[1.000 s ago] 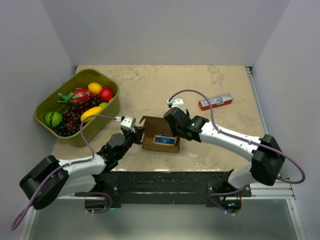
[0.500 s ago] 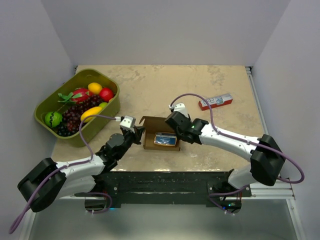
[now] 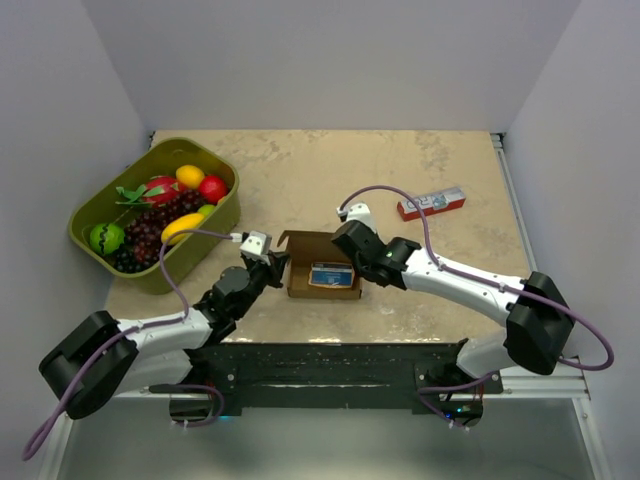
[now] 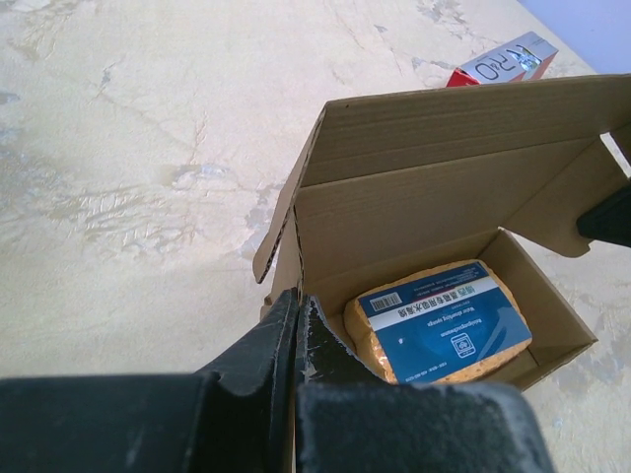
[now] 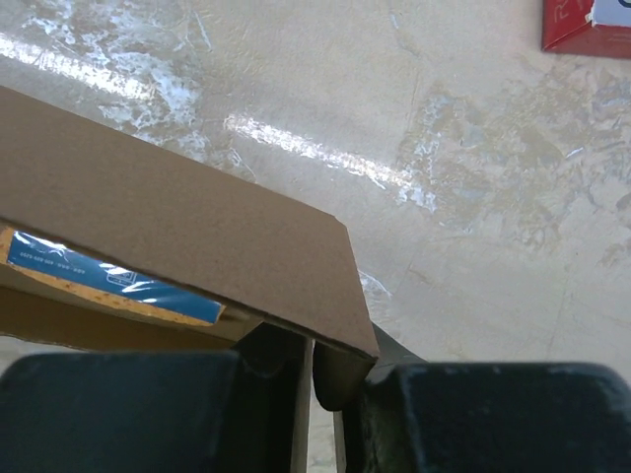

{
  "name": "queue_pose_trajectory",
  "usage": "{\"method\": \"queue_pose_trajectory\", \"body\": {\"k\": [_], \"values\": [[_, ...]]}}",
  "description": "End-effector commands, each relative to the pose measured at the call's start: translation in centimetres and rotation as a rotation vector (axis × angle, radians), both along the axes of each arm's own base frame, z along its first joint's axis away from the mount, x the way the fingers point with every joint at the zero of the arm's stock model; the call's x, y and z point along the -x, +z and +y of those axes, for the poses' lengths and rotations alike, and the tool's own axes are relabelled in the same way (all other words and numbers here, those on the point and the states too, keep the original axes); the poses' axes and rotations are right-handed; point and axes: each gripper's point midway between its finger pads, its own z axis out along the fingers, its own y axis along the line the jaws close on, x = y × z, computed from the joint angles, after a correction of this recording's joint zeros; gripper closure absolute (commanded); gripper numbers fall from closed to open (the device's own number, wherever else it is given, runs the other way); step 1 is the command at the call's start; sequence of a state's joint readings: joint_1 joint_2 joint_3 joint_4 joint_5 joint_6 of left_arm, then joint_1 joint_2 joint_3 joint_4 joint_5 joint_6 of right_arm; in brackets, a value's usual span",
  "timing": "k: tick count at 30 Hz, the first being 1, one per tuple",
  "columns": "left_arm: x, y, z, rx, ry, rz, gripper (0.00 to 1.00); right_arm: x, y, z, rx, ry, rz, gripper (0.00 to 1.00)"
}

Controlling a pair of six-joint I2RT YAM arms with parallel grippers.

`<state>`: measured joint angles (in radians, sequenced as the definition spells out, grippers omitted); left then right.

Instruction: Fold the paper box

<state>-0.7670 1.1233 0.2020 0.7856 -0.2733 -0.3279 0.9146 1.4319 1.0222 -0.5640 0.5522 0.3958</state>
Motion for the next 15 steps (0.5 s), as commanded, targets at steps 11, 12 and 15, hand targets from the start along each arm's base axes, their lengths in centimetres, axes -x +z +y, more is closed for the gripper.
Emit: {"method": "queue_pose_trajectory", "body": {"k": [11, 12, 15], "values": [[0.9, -1.4, -0.6, 0.04, 0.007, 0.037, 1.0, 1.4, -0.4, 3.3, -0.097, 0.022, 0.026, 0.89], [1.1, -1.6, -0.6, 0.042, 0.005, 0.039, 1.0, 1.5, -0.6, 3.5, -0.094, 0.022, 0.032, 0.89], [1.5, -2.1, -0.6, 0.039, 0.006, 0.043, 1.0, 2.0, -0.9, 4.3, -0.095, 0.027, 0.04, 0.89]]}}
